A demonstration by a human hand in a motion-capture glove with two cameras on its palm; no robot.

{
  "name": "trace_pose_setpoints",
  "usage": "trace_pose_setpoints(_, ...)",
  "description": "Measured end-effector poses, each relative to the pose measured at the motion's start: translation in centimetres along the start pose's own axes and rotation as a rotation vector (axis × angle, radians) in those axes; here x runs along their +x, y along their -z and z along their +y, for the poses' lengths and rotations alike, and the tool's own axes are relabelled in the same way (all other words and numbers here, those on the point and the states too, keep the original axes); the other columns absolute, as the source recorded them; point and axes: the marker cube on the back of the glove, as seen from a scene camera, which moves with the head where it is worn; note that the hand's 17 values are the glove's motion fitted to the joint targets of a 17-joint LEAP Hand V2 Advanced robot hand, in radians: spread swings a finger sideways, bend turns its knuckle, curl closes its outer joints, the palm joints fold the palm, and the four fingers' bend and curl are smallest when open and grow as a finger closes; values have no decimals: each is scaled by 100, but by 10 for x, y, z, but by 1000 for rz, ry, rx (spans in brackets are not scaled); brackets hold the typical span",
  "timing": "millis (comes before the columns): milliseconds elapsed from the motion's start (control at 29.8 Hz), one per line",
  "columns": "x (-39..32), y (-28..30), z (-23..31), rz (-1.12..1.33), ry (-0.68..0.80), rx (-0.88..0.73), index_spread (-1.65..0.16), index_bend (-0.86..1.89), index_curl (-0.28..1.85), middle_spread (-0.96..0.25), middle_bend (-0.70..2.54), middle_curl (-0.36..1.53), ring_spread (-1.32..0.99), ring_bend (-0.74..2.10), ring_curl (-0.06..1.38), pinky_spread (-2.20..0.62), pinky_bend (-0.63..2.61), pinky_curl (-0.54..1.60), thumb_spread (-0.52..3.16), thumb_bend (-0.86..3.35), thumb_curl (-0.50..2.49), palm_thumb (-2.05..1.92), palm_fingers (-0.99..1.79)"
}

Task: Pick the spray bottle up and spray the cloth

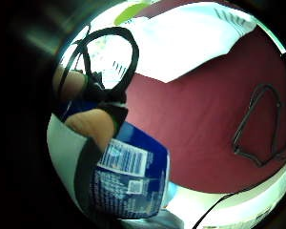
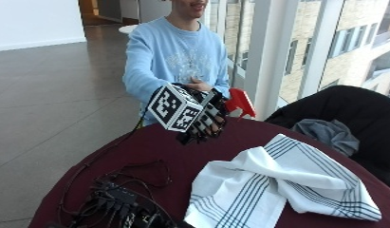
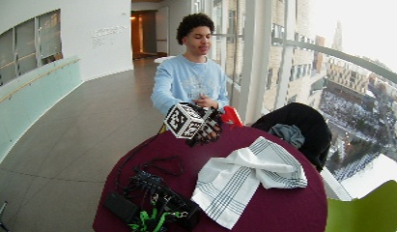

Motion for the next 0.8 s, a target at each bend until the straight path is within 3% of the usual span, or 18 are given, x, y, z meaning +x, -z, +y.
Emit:
trace_pose_setpoints(235,-15,-25,-2,-50,99,32,-15,14,38,-5,29,47,4,47,41,26,20,37,114,-2,42,73,113)
trace_pose_setpoints(805,-81,-163,-5,-311,617,38,-17,16,39,-5,29,47,3,46,40,24,18,36,113,-2,43,75,112)
